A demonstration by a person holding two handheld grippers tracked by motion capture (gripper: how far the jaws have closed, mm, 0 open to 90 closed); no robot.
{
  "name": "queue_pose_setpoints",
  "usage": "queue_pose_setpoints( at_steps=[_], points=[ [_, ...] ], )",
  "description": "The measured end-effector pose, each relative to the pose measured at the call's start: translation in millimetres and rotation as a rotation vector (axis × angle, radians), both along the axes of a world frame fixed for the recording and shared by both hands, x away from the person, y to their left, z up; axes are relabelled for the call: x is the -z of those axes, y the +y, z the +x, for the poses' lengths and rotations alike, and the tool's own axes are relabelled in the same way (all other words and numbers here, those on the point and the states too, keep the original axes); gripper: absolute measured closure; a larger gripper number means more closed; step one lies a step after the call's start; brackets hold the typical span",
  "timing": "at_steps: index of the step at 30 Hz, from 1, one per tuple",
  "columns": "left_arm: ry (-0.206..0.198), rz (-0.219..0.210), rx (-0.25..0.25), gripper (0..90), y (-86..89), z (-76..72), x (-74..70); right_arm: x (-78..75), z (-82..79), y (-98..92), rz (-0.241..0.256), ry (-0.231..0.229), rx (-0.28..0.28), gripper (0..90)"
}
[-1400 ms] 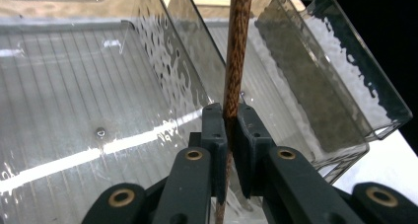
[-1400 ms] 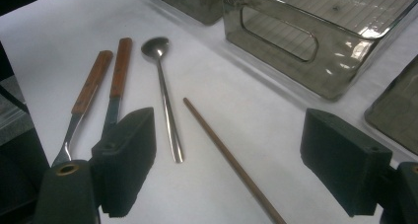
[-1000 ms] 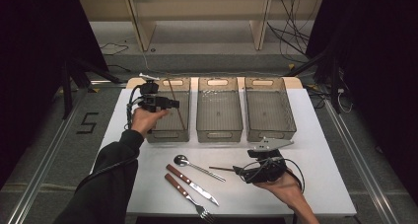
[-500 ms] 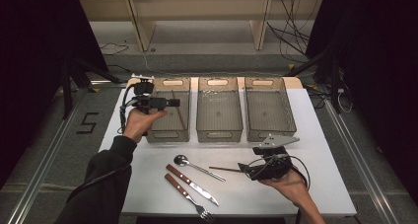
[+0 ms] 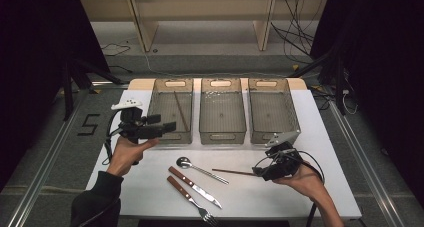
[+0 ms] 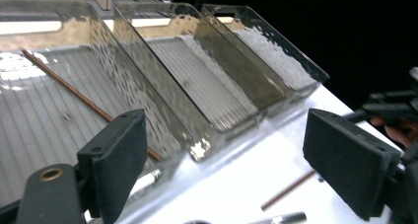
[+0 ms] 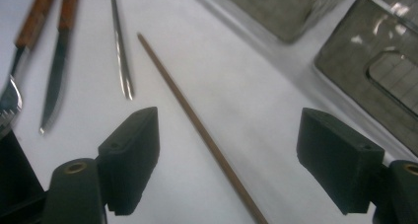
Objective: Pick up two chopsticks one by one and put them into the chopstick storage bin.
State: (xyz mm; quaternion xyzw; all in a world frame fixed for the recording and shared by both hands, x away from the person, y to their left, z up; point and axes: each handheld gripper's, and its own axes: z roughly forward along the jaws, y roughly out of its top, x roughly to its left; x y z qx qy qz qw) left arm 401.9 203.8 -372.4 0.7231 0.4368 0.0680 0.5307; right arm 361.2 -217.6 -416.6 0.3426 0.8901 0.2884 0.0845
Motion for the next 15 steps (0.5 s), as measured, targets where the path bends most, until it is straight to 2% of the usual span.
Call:
queue_pose_setpoints(
  at_steps=[3,6,8,10,15],
  points=[
    [-0.014,0.023,0.012,16.6,-1.0,-9.0,6.7,2.7,3.5,1.0,-0.050,0.042,-0.027,28.9],
    [-0.030,0.019,0.029,16.3,-2.0,-17.4,12.6,8.2,7.5,3.5,-0.091,0.082,-0.052,31.2],
    [-0.038,0.029,0.035,15.9,-2.3,-22.9,17.7,12.4,8.9,6.3,-0.128,0.096,-0.062,32.5],
    [-0.033,0.021,0.044,15.8,-2.1,-28.2,22.9,16.0,10.0,8.8,-0.156,0.112,-0.072,33.7],
    [-0.047,0.033,0.055,15.7,-4.1,-39.5,33.5,20.3,12.9,10.7,-0.197,0.136,-0.100,39.9]
  ],
)
